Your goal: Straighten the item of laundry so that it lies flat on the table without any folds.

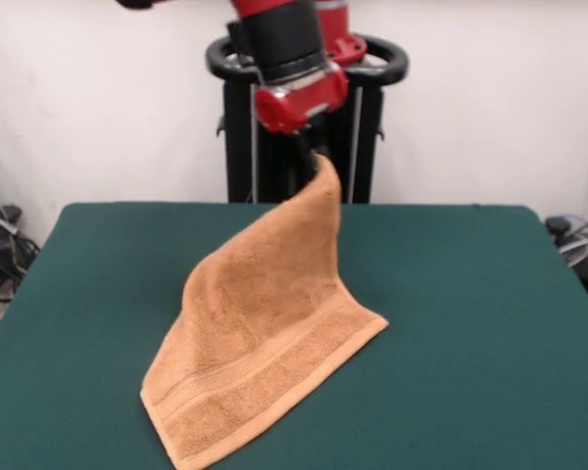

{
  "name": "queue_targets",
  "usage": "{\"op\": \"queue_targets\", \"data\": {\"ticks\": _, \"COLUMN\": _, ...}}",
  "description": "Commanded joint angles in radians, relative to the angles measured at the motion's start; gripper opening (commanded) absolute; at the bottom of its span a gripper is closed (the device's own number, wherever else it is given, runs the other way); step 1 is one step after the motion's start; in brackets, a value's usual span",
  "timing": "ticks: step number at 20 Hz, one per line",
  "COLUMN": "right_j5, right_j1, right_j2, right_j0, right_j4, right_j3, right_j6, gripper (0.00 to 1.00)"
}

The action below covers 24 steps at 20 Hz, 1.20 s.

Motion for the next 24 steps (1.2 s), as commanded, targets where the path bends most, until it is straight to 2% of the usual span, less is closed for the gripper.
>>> {"op": "queue_targets", "data": {"ticks": 1, "right_j5": -0.186, "right_j1": 0.095, "right_j2": -0.066, "right_j0": 0.11, "right_j4": -0.018, "right_j3": -0.001, "right_j6": 0.206, "gripper": 0.0}}
{"op": "queue_targets", "data": {"ticks": 2, "right_j5": -0.211, "right_j1": 0.103, "right_j2": -0.088, "right_j0": 0.131, "right_j4": -0.024, "right_j3": -0.013, "right_j6": 0.208, "gripper": 0.0}}
{"op": "queue_targets", "data": {"ticks": 4, "right_j5": -0.152, "right_j1": 0.107, "right_j2": -0.181, "right_j0": 0.207, "right_j4": -0.054, "right_j3": -0.056, "right_j6": 0.191, "gripper": 0.0}}
{"op": "queue_targets", "data": {"ticks": 8, "right_j5": 0.063, "right_j1": 0.097, "right_j2": -0.395, "right_j0": 0.405, "right_j4": -0.108, "right_j3": -0.176, "right_j6": 0.198, "gripper": 0.0}}
{"op": "queue_targets", "data": {"ticks": 13, "right_j5": 0.37, "right_j1": 0.123, "right_j2": -0.572, "right_j0": 0.595, "right_j4": -0.208, "right_j3": -0.31, "right_j6": 0.19, "gripper": 0.0}}
{"op": "queue_targets", "data": {"ticks": 17, "right_j5": 0.588, "right_j1": 0.175, "right_j2": -0.658, "right_j0": 0.701, "right_j4": -0.291, "right_j3": -0.393, "right_j6": 0.193, "gripper": 0.0}}
{"op": "queue_targets", "data": {"ticks": 24, "right_j5": 0.899, "right_j1": 0.235, "right_j2": -0.722, "right_j0": 0.815, "right_j4": -0.378, "right_j3": -0.486, "right_j6": 0.171, "gripper": 0.0}}
